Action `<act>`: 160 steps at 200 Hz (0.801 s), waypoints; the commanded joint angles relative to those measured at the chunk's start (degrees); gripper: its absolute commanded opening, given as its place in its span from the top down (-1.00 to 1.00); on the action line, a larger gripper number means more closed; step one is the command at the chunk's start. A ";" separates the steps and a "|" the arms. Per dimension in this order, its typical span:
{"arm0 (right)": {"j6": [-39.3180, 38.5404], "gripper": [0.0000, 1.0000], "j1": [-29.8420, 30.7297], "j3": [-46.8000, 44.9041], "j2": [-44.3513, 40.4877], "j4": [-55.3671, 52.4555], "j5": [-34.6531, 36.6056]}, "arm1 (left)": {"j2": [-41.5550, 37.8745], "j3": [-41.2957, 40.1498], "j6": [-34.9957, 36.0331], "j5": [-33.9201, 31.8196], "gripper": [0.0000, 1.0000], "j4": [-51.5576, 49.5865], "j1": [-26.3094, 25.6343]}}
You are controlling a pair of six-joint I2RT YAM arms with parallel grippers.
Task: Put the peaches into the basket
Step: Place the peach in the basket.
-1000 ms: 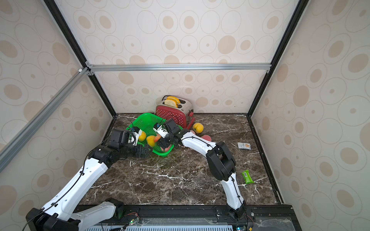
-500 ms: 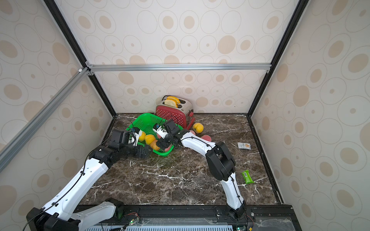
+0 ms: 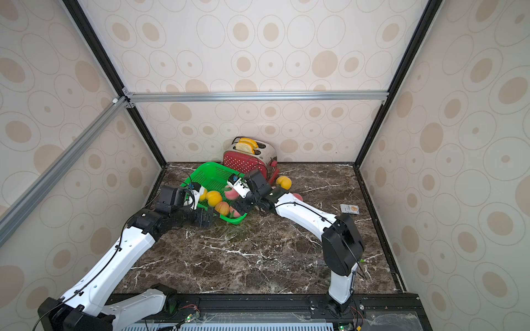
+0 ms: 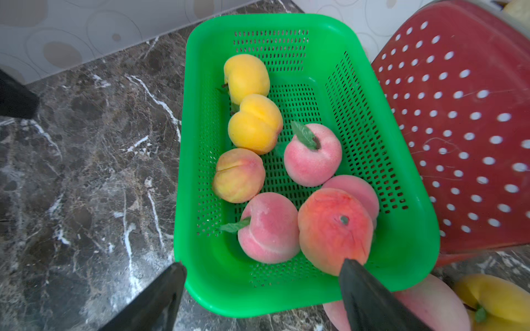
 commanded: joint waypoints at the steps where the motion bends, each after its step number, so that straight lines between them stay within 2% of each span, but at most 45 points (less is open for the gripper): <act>1: 2.13 -0.78 -1.10 -4.95 -5.13 0.27 1.63 | -0.33 0.72 -0.40 0.45 -0.98 0.70 -0.92; 37: 6.52 -0.80 -6.49 -15.41 -14.72 1.69 0.59 | 2.19 2.86 -1.36 -1.66 -0.98 1.59 -5.81; 64: 8.44 -0.82 -12.04 -21.18 -18.71 1.99 -0.58 | 3.81 3.40 -3.39 0.31 -0.98 3.56 -6.46; 79: 9.41 -0.82 -15.28 -22.75 -18.58 2.11 -2.59 | 4.62 3.85 -3.99 0.50 -0.98 5.52 -7.15; 104: 9.94 -0.83 -18.10 -24.37 -17.31 2.28 -1.99 | 5.53 4.45 -4.19 -0.70 -0.98 5.61 -9.38; 160: 10.95 -0.86 -20.34 -23.27 -10.53 2.46 -1.40 | 8.18 3.84 -4.95 -0.12 -0.98 7.44 -11.30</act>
